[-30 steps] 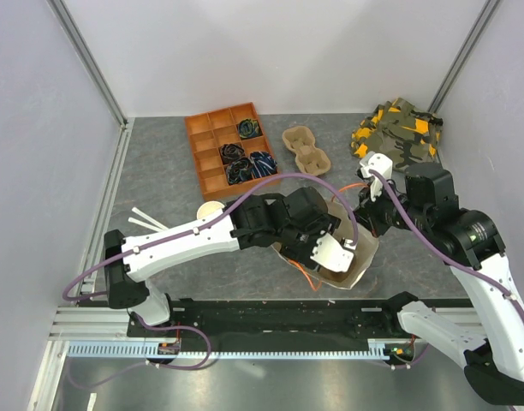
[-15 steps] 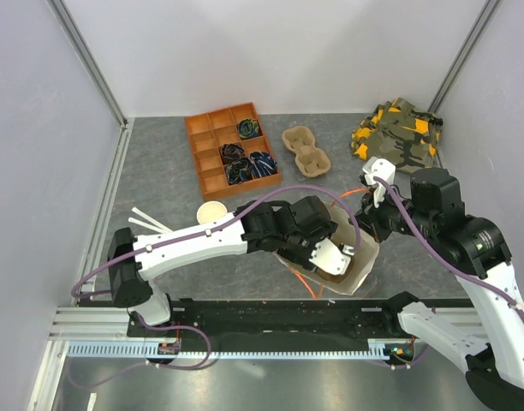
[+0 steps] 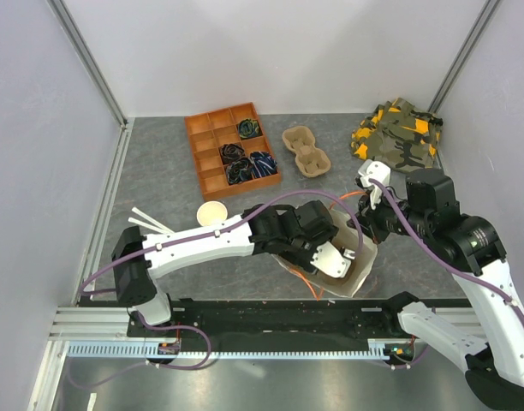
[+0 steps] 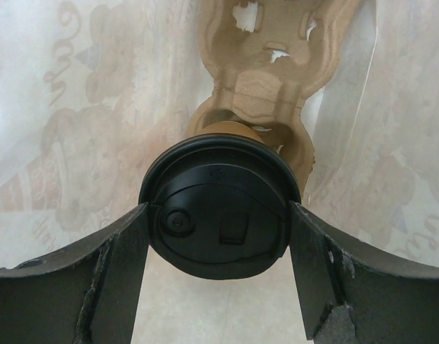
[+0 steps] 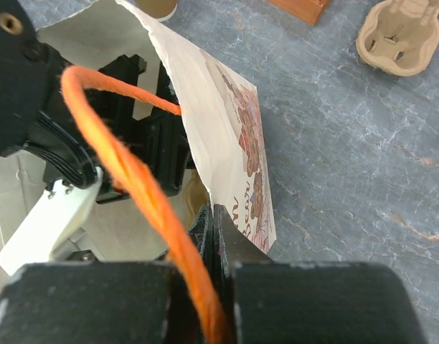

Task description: Pack the takeout coffee

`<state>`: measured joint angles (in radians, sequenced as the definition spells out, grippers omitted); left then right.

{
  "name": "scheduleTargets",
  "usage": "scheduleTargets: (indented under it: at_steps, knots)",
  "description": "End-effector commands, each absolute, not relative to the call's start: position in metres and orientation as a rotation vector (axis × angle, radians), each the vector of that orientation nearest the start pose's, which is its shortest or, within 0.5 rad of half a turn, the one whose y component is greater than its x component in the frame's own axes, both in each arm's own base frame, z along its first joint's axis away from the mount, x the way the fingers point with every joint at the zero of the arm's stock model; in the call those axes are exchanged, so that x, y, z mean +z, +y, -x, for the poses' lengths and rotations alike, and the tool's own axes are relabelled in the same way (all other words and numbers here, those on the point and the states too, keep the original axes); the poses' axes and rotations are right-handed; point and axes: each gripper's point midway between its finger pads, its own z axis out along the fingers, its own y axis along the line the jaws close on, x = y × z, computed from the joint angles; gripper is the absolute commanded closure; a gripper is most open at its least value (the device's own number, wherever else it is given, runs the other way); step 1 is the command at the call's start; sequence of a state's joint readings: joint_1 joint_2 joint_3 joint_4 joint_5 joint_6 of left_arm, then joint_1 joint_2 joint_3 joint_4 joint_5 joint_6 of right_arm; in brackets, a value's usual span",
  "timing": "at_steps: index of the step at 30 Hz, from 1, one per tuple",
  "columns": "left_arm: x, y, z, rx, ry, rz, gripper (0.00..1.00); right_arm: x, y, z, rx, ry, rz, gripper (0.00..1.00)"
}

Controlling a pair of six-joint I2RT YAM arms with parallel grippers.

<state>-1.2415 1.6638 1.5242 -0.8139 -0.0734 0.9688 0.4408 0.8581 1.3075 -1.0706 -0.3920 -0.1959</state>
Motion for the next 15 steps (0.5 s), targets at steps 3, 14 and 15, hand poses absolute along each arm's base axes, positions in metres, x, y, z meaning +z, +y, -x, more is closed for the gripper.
scheduleTargets:
  at_steps: [3,14,15]
  knots:
    - [0.171,-0.392,-0.175,-0.056,1.101,-2.274,0.69,0.306,0.148,-0.166,0.584,1.96,0.91,1.0]
    - [0.147,-0.389,-0.172,-0.12,1.132,-2.296,0.7,0.299,0.147,-0.164,0.584,1.979,0.906,1.0]
    - [0.146,-0.389,-0.172,-0.125,1.133,-2.297,0.7,0.299,0.147,-0.165,0.582,1.979,0.904,1.0]
